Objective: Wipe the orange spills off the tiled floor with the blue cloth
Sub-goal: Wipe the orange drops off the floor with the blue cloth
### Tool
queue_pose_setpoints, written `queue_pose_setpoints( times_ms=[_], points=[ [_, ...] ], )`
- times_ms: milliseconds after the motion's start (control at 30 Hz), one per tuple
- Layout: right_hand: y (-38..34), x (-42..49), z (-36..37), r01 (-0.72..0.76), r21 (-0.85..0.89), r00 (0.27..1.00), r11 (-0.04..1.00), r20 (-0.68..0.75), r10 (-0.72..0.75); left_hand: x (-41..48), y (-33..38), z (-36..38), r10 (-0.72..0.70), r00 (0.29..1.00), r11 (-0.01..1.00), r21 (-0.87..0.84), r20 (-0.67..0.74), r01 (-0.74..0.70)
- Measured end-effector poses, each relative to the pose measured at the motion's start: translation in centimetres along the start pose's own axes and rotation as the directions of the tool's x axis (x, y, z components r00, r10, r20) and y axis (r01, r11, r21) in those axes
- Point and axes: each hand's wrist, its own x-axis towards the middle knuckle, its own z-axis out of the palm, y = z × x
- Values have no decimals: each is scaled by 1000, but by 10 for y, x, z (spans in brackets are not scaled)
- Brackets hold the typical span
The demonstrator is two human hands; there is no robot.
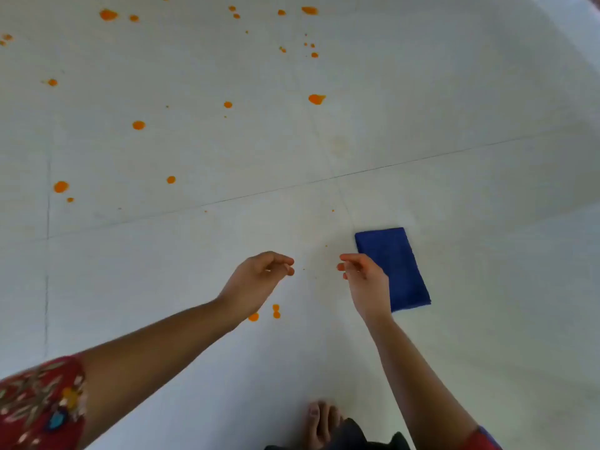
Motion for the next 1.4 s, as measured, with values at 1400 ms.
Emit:
queue_pose_setpoints(
  times_ms=[1400],
  points=[
    [-113, -37, -37, -177, 316, 780, 932, 622, -62, -19, 18, -94, 142, 973, 984, -129, 180, -120]
  ],
)
